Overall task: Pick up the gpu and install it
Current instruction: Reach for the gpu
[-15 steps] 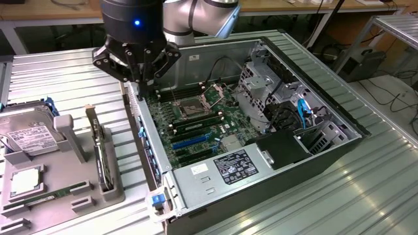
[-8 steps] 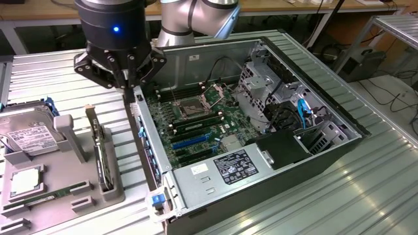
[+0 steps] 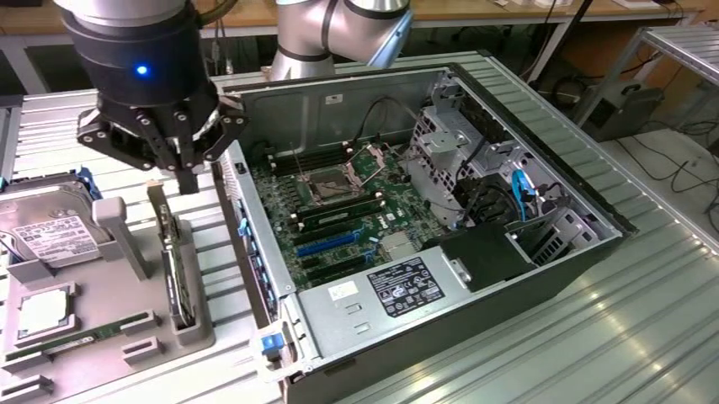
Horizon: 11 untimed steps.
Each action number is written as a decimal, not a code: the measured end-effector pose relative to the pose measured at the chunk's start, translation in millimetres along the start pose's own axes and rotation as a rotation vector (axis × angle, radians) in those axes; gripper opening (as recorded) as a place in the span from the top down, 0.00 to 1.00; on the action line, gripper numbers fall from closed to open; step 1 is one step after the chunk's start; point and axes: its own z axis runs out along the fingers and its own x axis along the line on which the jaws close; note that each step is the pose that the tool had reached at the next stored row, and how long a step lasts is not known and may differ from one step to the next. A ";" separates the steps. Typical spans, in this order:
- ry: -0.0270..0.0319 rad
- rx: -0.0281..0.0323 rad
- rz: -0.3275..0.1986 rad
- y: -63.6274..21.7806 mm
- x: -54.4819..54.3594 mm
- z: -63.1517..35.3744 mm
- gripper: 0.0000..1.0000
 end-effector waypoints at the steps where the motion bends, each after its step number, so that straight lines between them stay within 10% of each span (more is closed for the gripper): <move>1: -0.0001 0.0000 0.000 -1.0 3.6 0.6 0.89; 11: -0.0002 0.0042 0.000 -10.4 37.8 9.7 0.89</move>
